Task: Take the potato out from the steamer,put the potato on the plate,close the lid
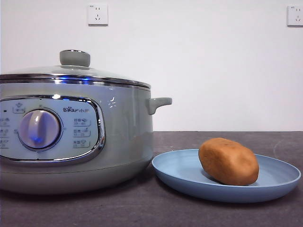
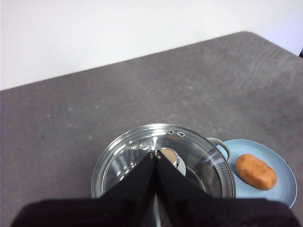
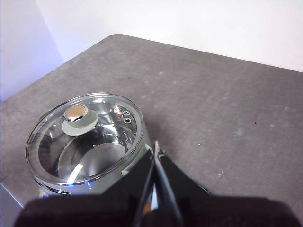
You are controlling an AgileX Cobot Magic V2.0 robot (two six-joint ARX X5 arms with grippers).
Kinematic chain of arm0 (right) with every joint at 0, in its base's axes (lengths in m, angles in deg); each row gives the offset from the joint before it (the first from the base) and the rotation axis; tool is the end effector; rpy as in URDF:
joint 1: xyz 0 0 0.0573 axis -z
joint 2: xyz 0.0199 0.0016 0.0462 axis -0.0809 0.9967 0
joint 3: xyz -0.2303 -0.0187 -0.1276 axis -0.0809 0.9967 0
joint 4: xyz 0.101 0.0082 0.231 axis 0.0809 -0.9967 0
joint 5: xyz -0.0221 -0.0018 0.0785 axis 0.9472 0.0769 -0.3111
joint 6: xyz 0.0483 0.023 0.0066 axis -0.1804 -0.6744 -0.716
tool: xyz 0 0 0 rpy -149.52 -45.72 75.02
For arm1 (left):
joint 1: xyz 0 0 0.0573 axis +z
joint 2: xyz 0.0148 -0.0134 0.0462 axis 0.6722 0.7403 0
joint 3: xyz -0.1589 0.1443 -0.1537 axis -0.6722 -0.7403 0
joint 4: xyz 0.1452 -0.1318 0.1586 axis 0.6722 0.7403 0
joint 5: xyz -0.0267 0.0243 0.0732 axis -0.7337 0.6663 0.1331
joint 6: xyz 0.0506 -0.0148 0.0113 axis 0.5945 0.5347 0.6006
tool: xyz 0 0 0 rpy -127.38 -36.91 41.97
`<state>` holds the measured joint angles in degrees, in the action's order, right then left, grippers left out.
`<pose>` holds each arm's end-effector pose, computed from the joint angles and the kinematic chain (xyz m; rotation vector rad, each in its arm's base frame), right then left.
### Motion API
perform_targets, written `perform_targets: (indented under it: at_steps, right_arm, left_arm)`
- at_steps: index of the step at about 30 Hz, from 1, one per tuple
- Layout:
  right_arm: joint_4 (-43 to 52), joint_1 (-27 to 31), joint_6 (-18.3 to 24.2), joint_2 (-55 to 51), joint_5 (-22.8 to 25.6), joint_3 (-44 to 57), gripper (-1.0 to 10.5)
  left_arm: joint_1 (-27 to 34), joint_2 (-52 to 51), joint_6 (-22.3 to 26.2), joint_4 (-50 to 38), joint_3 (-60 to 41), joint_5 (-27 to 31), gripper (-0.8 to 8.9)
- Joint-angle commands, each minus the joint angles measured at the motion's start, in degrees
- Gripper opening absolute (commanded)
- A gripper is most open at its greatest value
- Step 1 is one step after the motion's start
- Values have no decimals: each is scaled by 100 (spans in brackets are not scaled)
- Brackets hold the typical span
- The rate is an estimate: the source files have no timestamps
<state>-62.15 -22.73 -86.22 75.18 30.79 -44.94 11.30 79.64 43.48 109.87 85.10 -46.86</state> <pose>0.1144 0.0650 0.4091 -0.0501 0.3618 0.6501 0.0872 -0.0486 0.4273 0.0632 0.3810 -0.4210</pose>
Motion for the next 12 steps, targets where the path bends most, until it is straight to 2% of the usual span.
perform_targets:
  at_steps: [1,3,9,12]
  right_arm:
    - [31,-7,-35,-15,15,-9,1]
    - [31,-7,-35,-13,15,-9,1]
    - [31,-4,-35,-15,17,-9,1]
    - [31,-7,-33,-15,15,-9,1]
  left_arm:
    - [-4,4,33,-20,2,0,-4]
    - [26,-15,118,-4,2,4,-4]
    - [476,-131,-289,-229,-59,-39,-4]
    - [785,-282,-260,-553,-361,-352,-4]
